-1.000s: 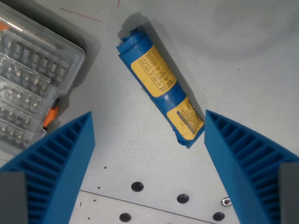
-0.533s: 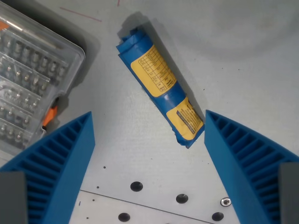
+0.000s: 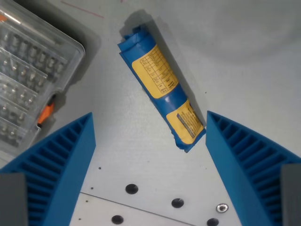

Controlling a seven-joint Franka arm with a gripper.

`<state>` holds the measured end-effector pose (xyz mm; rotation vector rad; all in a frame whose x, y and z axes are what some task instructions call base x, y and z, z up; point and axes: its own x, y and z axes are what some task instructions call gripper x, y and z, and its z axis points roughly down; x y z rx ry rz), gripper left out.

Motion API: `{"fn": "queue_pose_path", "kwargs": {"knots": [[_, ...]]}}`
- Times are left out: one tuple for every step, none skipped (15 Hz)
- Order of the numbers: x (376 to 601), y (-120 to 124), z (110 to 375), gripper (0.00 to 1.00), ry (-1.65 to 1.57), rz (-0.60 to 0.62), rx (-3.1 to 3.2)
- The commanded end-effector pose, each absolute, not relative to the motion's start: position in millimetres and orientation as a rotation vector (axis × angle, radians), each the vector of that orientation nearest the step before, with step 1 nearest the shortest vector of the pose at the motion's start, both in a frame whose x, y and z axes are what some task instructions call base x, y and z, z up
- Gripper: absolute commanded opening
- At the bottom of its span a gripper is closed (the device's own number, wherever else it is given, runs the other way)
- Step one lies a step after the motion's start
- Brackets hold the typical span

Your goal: Move above the blue bag

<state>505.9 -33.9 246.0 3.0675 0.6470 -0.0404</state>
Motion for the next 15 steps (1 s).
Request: {"fn": "queue_pose_path", "kwargs": {"knots": [[506,-36,240,1.0,0.853,0.019,2.985],[505,-37,238,1.0,0.882,0.023,2.974],[505,-38,236,1.0,0.907,0.026,2.963],[505,-38,234,1.0,0.933,0.028,2.954],[505,-39,232,1.0,0.961,0.03,2.943],[505,-39,229,1.0,0.983,0.031,2.934],[504,-40,227,1.0,1.012,0.036,2.921],[504,-41,224,1.0,1.036,0.04,2.908],[504,-41,222,1.0,1.063,0.044,2.896],[503,-42,219,1.0,1.09,0.046,2.883],[503,-43,216,1.0,1.112,0.046,2.87],[502,-43,214,1.0,1.13,0.047,2.859],[502,-44,211,1.0,1.153,0.047,2.847],[502,-44,209,1.0,1.18,0.045,2.832],[501,-45,206,1.0,1.2,0.046,2.818]]}}
